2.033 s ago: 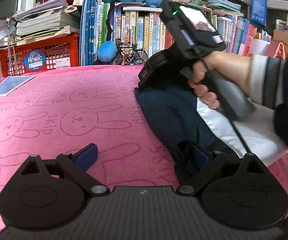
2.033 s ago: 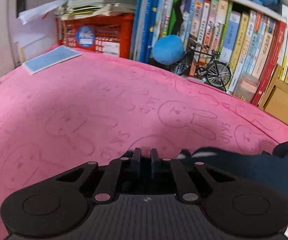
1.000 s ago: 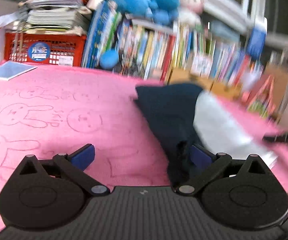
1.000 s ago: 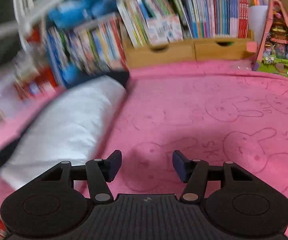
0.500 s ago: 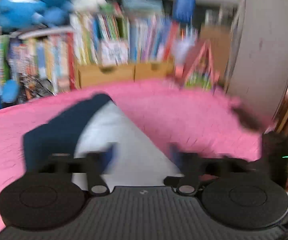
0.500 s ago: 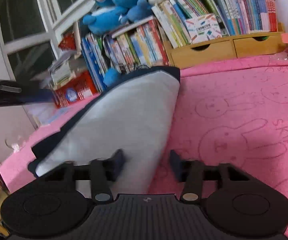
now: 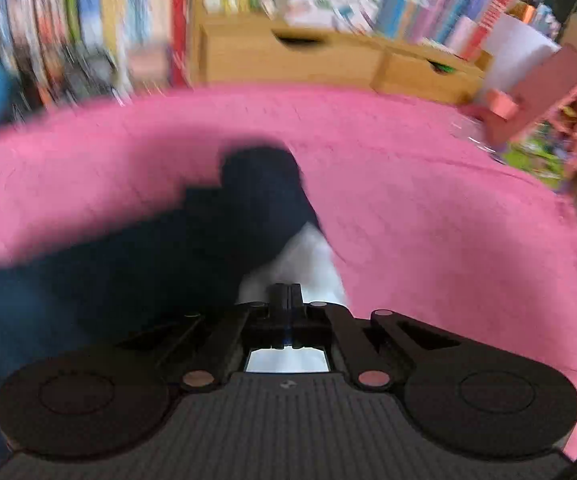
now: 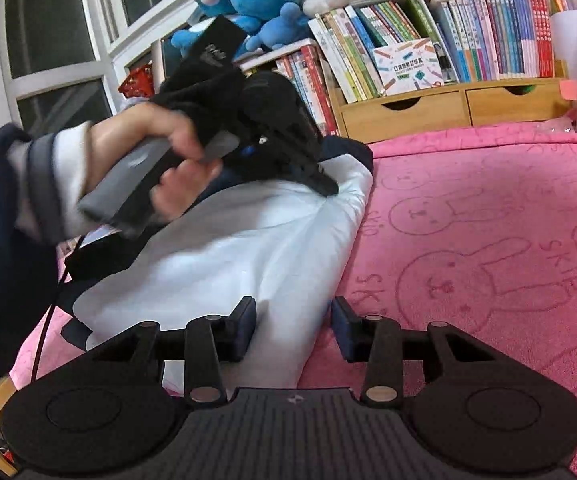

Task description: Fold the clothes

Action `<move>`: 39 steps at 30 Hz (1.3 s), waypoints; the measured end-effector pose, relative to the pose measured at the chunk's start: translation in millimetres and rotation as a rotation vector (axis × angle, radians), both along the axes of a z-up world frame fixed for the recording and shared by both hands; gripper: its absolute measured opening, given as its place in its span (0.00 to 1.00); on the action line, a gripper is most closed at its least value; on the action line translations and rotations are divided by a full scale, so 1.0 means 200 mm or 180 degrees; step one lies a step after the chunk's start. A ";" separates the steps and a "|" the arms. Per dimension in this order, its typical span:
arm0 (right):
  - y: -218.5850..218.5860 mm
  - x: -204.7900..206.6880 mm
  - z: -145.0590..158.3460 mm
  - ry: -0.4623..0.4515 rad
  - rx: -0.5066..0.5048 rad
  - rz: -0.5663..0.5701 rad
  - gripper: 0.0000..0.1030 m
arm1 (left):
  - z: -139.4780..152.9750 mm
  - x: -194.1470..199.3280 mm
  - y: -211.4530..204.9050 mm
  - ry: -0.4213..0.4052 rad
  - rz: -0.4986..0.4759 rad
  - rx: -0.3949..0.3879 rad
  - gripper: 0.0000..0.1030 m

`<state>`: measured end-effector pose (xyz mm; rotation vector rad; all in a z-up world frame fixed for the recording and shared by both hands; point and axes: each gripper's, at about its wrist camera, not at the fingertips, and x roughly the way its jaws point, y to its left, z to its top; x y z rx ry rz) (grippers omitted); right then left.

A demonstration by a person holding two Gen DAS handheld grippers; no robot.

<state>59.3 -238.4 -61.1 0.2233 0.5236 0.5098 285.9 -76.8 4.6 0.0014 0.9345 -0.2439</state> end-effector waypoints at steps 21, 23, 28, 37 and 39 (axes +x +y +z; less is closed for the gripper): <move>-0.13 0.04 -0.03 0.0176 0.0557 0.0044 0.44 | -0.04 -0.54 0.36 -0.0897 -0.0285 0.0928 0.88; -0.12 0.03 -0.03 0.0163 0.0545 0.0056 0.47 | 0.00 -0.52 0.55 -0.0775 0.0137 0.0574 0.92; -0.08 -0.04 0.01 -0.0083 0.0323 -0.0031 0.73 | 0.18 -0.63 0.66 -0.0984 0.0270 0.0485 0.72; 0.13 -0.30 0.14 -0.1060 -0.0297 -0.0270 0.83 | 0.21 -0.83 0.26 -0.1459 -0.1495 0.0313 0.81; 0.17 -0.26 0.10 -0.0891 -0.0323 -0.0207 0.79 | 0.16 -0.75 0.23 -0.1367 -0.1621 0.0259 0.80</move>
